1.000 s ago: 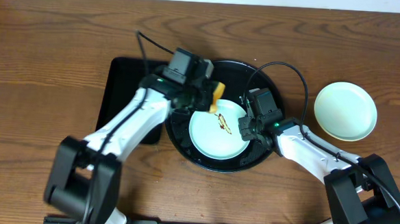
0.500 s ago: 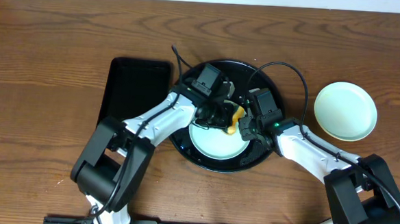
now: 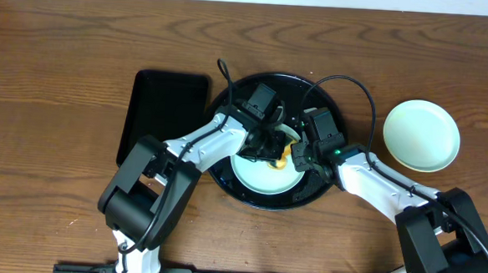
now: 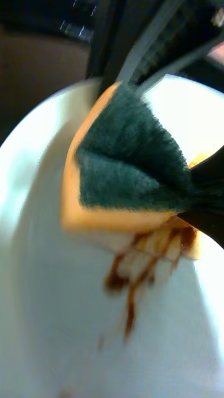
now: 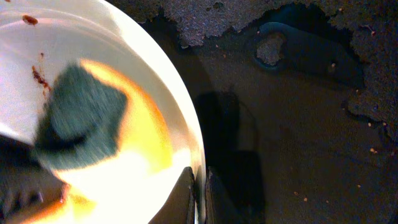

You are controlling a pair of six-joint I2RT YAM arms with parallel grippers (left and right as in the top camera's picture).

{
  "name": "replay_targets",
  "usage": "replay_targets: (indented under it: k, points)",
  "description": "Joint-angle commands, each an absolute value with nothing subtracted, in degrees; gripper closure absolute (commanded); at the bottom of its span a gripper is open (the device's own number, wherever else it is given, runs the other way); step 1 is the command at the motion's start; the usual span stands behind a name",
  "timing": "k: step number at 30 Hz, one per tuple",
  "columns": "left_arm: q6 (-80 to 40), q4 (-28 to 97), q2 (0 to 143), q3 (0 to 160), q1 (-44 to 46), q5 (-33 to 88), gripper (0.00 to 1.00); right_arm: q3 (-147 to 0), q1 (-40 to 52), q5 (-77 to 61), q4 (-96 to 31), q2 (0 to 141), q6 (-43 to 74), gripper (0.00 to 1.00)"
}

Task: Clean dirty plates on tray and stack at the side
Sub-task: 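Scrub the sauce-smeared plate with the sponge in the left gripper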

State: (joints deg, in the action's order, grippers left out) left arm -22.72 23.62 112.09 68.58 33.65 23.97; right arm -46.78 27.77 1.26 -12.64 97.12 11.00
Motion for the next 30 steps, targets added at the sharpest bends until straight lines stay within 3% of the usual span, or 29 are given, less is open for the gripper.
replay_targets:
  k: [1,8,14,19,25,30]
  points:
    - [-23.07,24.75,112.29,68.75,31.92,3.27,0.93,-45.63,28.95,0.38,-14.57,99.57,9.13,0.99]
    - [-23.05,24.58,111.55,68.86,30.48,-4.16,0.93,-45.63,28.95,0.38,-14.96,99.57,9.13,0.99]
    - [-28.34,35.44,111.55,68.86,30.57,-3.31,0.92,-45.63,28.95,0.38,-15.03,99.57,9.13,0.99]
    - [-24.64,41.45,111.53,68.86,30.55,4.62,0.93,-45.63,28.95,0.38,-15.0,99.57,9.13,0.99]
    - [-13.98,36.71,111.42,68.88,30.72,28.82,0.93,-45.63,28.95,0.38,-15.27,99.57,9.15,0.99]
    - [-13.98,35.51,111.42,68.86,32.32,32.56,0.93,-45.63,28.95,0.38,-15.2,99.57,9.15,0.99]
